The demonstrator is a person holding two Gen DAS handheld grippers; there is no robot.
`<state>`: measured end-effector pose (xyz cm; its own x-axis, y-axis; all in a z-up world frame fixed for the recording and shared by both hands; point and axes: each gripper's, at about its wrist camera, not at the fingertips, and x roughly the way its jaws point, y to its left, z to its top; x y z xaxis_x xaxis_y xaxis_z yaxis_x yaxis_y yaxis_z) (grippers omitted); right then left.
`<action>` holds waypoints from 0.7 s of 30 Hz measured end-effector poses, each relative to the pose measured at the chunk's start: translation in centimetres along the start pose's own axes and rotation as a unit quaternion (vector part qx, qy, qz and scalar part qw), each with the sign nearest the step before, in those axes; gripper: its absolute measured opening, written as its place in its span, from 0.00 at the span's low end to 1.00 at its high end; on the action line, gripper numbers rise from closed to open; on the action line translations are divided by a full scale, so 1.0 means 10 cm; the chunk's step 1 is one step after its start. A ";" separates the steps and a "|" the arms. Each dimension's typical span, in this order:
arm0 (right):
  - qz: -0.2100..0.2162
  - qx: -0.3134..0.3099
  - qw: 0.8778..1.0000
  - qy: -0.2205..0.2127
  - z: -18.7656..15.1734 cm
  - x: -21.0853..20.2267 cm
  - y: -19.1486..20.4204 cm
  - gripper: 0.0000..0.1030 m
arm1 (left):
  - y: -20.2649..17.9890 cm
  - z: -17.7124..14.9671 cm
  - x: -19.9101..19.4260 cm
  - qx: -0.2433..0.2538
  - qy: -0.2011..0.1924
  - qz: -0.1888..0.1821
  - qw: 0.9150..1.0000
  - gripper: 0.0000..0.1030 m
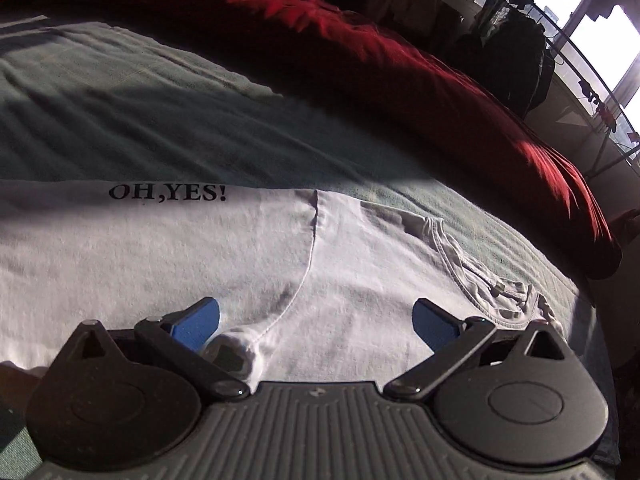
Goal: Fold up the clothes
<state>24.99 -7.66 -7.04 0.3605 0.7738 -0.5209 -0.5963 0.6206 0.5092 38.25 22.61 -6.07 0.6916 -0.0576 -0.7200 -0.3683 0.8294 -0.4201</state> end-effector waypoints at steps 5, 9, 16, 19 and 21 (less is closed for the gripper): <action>-0.002 -0.001 1.000 0.003 0.00 0.01 0.00 1.00 | -0.06 -0.31 -0.22 0.054 0.017 -0.031 0.998 0.99; -0.001 0.003 1.000 0.002 0.00 0.01 -0.01 1.00 | -0.09 -0.27 -0.37 0.051 -0.004 -0.027 0.998 0.99; -0.007 -0.001 1.000 0.005 -0.01 0.06 0.00 1.00 | -0.18 -0.22 -0.35 0.018 -0.031 -0.050 0.998 0.98; -0.008 -0.004 1.000 0.006 -0.01 0.06 0.00 1.00 | -0.29 -0.34 -0.39 0.048 -0.026 -0.093 0.994 0.99; -0.008 -0.004 1.000 0.006 -0.02 0.05 0.01 1.00 | -0.31 -0.35 -0.35 0.068 -0.031 -0.062 0.995 0.99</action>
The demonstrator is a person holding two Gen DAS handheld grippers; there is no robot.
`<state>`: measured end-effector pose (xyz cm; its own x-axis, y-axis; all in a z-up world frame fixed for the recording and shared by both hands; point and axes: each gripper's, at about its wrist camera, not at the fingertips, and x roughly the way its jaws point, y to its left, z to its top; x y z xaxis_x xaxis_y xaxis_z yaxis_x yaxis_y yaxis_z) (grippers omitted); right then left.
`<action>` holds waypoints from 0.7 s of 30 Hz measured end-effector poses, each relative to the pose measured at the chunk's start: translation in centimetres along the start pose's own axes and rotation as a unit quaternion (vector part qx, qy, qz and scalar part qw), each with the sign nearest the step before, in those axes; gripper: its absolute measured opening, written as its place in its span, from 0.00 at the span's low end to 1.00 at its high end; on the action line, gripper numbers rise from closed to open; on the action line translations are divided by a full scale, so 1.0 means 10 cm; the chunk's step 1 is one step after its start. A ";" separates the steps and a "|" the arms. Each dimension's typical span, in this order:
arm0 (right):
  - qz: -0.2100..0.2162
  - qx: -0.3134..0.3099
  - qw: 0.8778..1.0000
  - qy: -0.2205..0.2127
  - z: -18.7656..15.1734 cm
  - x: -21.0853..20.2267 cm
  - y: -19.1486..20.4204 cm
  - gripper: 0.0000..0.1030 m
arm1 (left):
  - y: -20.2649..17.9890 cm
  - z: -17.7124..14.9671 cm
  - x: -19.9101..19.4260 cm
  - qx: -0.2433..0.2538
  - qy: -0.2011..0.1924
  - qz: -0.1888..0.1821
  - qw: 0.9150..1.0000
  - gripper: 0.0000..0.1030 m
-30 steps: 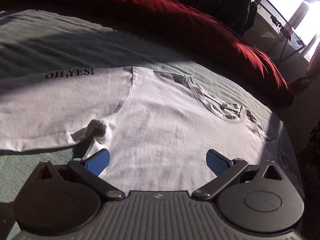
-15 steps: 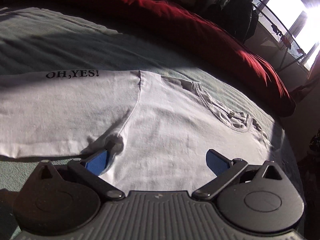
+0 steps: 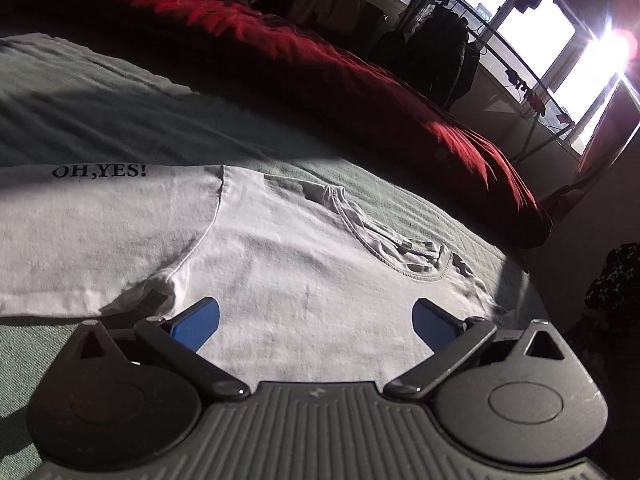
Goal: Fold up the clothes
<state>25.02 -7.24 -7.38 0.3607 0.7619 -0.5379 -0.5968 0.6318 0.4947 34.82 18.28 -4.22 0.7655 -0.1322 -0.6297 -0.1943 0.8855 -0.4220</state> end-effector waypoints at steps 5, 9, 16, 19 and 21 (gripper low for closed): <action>0.000 0.000 1.000 0.000 0.00 -0.01 0.00 1.00 | 0.38 0.00 0.14 -0.061 0.011 0.052 0.997 0.96; 0.004 0.007 1.000 -0.001 0.01 -0.02 -0.02 1.00 | 0.36 -0.02 -0.12 -0.062 -0.019 0.028 0.998 0.96; -0.002 0.001 1.000 0.002 0.00 -0.01 0.01 1.00 | 0.20 -0.08 -0.04 -0.034 0.010 0.019 0.999 0.96; -0.005 0.000 1.000 0.004 0.00 0.00 0.01 1.00 | 0.31 -0.18 -0.03 -0.049 0.022 0.052 0.997 0.96; -0.007 -0.001 1.000 0.005 0.00 0.00 0.01 1.00 | 0.33 -0.23 -0.12 -0.049 0.022 0.063 0.997 0.96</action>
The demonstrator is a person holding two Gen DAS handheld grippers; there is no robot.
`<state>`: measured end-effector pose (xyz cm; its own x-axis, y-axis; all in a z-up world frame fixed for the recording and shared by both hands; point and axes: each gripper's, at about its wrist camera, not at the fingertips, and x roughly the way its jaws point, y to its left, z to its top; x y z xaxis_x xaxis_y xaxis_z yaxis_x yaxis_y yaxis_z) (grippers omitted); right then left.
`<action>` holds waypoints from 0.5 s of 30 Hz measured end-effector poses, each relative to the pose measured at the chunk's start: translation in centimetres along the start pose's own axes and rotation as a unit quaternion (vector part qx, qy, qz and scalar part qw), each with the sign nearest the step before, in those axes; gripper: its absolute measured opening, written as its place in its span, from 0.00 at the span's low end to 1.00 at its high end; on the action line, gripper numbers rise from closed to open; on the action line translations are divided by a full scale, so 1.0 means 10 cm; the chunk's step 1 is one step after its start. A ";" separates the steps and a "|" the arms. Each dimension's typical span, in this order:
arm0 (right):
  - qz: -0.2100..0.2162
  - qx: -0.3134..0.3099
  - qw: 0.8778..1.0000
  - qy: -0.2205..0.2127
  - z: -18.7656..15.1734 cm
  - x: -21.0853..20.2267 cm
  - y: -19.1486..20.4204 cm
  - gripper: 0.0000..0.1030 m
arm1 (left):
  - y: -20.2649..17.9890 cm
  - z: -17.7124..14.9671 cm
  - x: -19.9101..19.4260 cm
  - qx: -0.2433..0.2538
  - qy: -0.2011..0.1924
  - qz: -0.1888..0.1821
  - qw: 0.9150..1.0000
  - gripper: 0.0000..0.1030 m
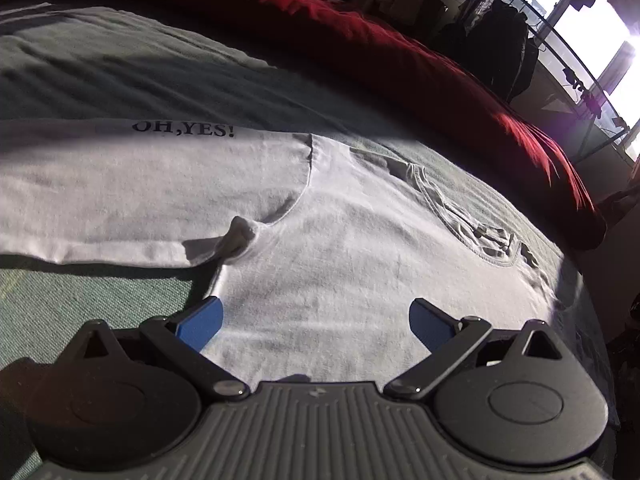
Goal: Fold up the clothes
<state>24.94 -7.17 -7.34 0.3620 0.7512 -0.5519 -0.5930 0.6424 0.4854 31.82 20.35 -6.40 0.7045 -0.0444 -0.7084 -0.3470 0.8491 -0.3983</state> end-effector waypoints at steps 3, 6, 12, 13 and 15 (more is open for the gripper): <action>-0.004 -0.002 1.000 0.002 -0.01 -0.03 0.01 1.00 | -0.01 -0.04 -0.17 0.003 0.002 0.001 1.000 0.96; -0.005 -0.003 1.000 0.003 -0.02 -0.07 0.02 1.00 | -0.13 -0.05 -0.24 0.003 0.003 -0.026 1.000 0.96; -0.017 -0.004 1.000 0.004 -0.04 -0.08 0.03 1.00 | -0.29 -0.24 -0.19 0.030 0.037 -0.006 0.999 0.96; -0.018 -0.005 1.000 0.003 -0.05 -0.08 0.04 1.00 | -0.27 -0.30 -0.20 0.030 0.044 -0.003 0.999 0.96; -0.021 -0.005 1.000 0.001 -0.05 -0.08 0.05 1.00 | -0.22 -0.41 -0.27 0.031 0.052 -0.005 0.998 0.96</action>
<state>23.97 -7.57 -7.00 0.3850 0.7234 -0.5732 -0.5843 0.6718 0.4553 28.12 16.44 -5.97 0.6381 -0.1049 -0.7628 -0.2997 0.8787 -0.3715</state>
